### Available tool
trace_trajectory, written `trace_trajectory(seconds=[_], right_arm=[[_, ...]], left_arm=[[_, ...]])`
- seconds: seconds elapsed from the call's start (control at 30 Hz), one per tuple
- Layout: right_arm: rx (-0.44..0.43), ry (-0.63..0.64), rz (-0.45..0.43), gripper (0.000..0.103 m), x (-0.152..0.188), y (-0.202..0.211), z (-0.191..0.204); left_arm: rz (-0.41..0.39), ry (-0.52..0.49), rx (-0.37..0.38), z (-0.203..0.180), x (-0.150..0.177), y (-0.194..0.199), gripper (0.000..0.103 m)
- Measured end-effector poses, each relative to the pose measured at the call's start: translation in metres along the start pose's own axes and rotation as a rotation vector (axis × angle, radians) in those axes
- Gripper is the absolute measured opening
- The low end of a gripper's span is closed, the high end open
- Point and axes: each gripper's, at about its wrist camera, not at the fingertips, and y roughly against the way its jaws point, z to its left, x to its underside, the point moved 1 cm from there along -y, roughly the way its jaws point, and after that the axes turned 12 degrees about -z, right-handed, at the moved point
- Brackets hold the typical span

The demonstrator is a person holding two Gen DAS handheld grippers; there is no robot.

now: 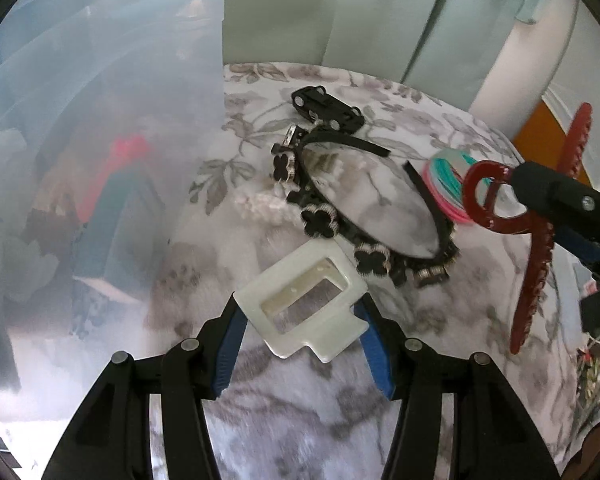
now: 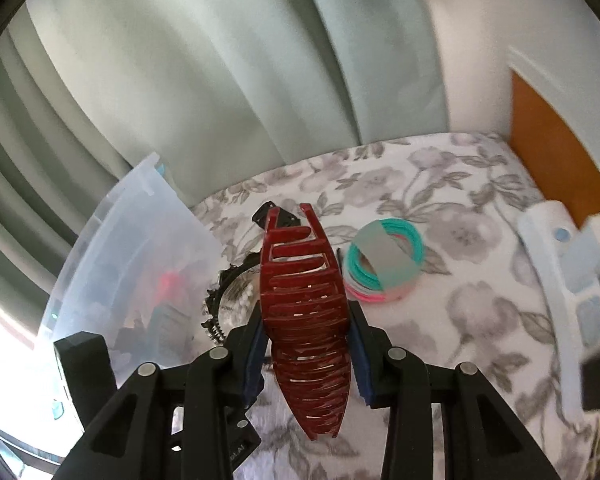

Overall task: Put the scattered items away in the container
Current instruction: 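Lift the white clip with the left gripper while the right carries the red claw clip over the box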

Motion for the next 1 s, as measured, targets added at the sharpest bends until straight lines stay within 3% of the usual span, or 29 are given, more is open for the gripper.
trace_trajectory(seconds=[0.23,0.6,1.0], right_arm=[[0.009,-0.044,-0.048,0.041,0.002,0.041,0.002],[0.012,-0.067,-0.119,0.041,0.006,0.098,0.026],[-0.018,-0.014,-0.256,0.041,-0.017,0.157,0.077]], left_arm=[[0.016,0.014,0.006,0.003,0.008,0.023,0.057],[-0.092,0.001,0.101,-0.006,-0.012,0.089,0.057],[-0.320,0.026,0.184,0.011,-0.053,0.184,0.057]])
